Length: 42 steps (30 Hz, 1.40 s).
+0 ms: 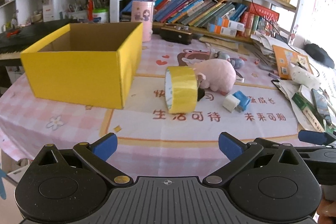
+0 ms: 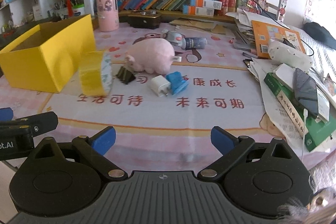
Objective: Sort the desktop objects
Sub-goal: 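Reach the left tool to the yellow tape roll while the right tool reaches the blue block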
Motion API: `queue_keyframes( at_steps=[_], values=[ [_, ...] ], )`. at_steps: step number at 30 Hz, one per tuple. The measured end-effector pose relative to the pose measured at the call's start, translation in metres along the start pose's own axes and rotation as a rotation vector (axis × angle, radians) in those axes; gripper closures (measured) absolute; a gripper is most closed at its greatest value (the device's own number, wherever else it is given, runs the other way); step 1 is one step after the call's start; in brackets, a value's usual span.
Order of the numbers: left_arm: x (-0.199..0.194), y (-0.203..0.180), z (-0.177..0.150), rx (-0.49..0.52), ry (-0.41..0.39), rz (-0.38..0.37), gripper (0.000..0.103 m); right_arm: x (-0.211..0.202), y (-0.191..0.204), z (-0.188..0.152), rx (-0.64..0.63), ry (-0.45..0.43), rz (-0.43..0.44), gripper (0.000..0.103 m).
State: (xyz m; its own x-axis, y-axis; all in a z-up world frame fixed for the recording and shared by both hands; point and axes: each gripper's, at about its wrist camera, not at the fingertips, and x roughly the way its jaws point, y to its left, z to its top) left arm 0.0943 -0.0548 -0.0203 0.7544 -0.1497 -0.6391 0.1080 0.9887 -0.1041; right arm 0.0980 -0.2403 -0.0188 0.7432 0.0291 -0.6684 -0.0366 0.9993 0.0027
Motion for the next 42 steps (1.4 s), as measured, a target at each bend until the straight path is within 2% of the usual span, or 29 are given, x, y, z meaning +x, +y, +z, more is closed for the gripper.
queue_keyframes(
  at_steps=[9, 16, 20, 26, 32, 42],
  values=[
    [0.036, -0.025, 0.022, -0.031, 0.032, 0.031, 0.0, 0.031, -0.031, 0.026, -0.029, 0.016, 0.017, 0.005],
    [0.056, -0.045, 0.041, -0.03, 0.026, 0.077, 0.0, 0.056, -0.054, 0.049, -0.028, 0.011, 0.043, 0.017],
    [0.067, -0.05, 0.051, -0.037, 0.027, 0.121, 0.0, 0.074, -0.061, 0.063, -0.044, 0.011, 0.073, 0.019],
    [0.085, -0.051, 0.063, -0.059, 0.032, 0.199, 0.001, 0.104, -0.063, 0.079, -0.081, 0.039, 0.125, 0.037],
    [0.106, -0.057, 0.07, -0.021, 0.052, 0.25, 0.002, 0.13, -0.062, 0.086, -0.104, 0.095, 0.18, 0.047],
    [0.133, -0.059, 0.07, 0.007, 0.106, 0.279, 0.016, 0.157, -0.055, 0.085, -0.162, 0.175, 0.236, 0.054]
  ],
)
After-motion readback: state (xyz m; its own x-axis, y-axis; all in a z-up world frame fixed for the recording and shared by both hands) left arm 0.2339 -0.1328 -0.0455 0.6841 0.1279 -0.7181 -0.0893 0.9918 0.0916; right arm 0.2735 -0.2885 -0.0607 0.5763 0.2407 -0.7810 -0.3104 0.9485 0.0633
